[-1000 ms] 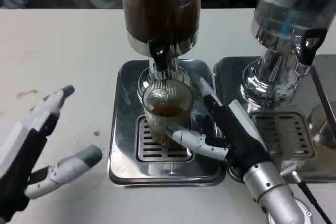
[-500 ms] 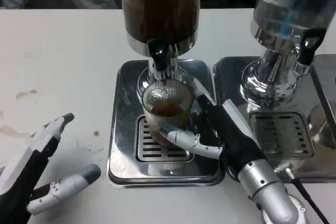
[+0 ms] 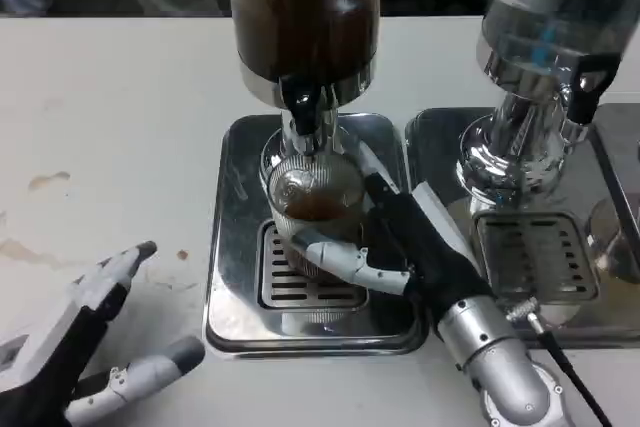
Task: Grasp the cup under the faucet to collect the drink, then remove the cup.
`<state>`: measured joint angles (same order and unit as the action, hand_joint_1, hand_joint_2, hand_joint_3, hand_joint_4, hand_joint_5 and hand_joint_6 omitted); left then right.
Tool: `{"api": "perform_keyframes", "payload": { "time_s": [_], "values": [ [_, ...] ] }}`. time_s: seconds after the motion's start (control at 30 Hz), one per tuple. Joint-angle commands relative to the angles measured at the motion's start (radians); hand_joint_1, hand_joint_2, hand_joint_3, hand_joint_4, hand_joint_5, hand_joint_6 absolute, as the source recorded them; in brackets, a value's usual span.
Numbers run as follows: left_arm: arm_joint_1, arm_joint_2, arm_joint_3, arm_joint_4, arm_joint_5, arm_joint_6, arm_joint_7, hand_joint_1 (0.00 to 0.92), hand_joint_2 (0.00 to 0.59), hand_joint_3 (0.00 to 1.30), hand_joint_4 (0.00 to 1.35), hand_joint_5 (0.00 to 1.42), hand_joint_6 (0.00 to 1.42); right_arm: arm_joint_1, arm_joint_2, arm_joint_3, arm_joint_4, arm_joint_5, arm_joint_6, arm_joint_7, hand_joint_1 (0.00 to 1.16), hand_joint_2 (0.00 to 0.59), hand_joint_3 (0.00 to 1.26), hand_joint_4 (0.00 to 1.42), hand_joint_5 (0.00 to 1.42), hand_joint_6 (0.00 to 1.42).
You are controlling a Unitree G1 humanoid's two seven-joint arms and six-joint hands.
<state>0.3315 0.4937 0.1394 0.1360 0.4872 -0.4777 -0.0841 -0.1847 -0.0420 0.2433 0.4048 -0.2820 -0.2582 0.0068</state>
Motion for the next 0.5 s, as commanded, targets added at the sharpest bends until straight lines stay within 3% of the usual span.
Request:
{"api": "perform_keyframes", "payload": {
  "time_s": [0.03, 0.5],
  "values": [
    [-0.001, 0.021, -0.012, 0.012, -0.004, 0.015, 0.017, 0.0, 0.036, 0.0, 0.0, 0.0, 0.0, -0.022, 0.021, -0.002, 0.043, 0.013, -0.049, -0.019, 0.69, 0.196, 0.0, 0.0, 0.0, 0.0],
    [0.011, 0.023, -0.015, 0.004, -0.019, 0.026, 0.013, 0.0, 0.03, 0.0, 0.0, 0.0, 0.0, -0.025, 0.065, 0.007, 0.123, 0.004, -0.132, -0.075, 0.77, 0.181, 0.0, 0.0, 0.0, 0.0]
  ]
}}
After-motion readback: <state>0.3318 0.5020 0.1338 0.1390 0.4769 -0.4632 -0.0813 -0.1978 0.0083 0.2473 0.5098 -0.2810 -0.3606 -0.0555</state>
